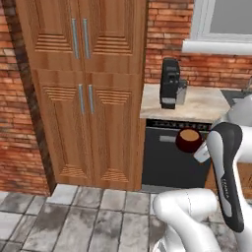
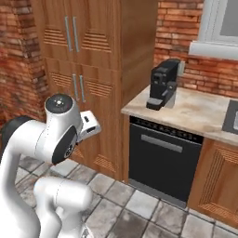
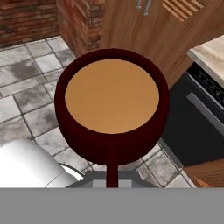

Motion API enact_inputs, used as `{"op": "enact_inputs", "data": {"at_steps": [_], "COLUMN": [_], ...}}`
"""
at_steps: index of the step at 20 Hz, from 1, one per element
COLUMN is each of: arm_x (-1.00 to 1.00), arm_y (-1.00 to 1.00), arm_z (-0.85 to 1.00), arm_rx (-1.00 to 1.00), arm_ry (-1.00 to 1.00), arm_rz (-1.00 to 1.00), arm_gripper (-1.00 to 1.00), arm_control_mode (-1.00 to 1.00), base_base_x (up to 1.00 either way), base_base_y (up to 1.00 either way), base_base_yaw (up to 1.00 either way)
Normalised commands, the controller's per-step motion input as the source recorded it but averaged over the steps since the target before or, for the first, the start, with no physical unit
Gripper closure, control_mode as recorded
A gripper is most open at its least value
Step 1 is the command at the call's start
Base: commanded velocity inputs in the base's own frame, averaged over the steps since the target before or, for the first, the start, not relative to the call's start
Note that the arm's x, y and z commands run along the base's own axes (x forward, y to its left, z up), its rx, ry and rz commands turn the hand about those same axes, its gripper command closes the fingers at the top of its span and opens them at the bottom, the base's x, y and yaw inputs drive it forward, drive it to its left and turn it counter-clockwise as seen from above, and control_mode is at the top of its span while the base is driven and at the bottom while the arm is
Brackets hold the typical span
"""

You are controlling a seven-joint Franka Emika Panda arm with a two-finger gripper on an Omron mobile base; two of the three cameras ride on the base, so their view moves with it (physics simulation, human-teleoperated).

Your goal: Pick up the brewed coffee from the coffee machine and place it next to the breakfast plate on the dining counter.

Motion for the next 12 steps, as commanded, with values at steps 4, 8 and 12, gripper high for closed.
{"op": "enact_inputs", "data": {"at_steps": [4, 8, 12], "arm_x": [0.0, 0.0, 0.0], "arm_y": [0.0, 0.0, 0.0], "arm_z": [0.0, 0.0, 0.0], "arm_rx": [0.0, 0.0, 0.0], "arm_ry": [0.0, 0.0, 0.0], "arm_rz": [0.0, 0.0, 0.0], "arm_gripper": [1.0, 1.0, 1.0], "arm_control_mode": [1.0, 1.0, 1.0], "base_base_x": [-0.08, 0.0, 0.0], "base_base_y": [0.05, 0.05, 0.0], "base_base_yaw": [0.84, 0.96, 0.98]}}
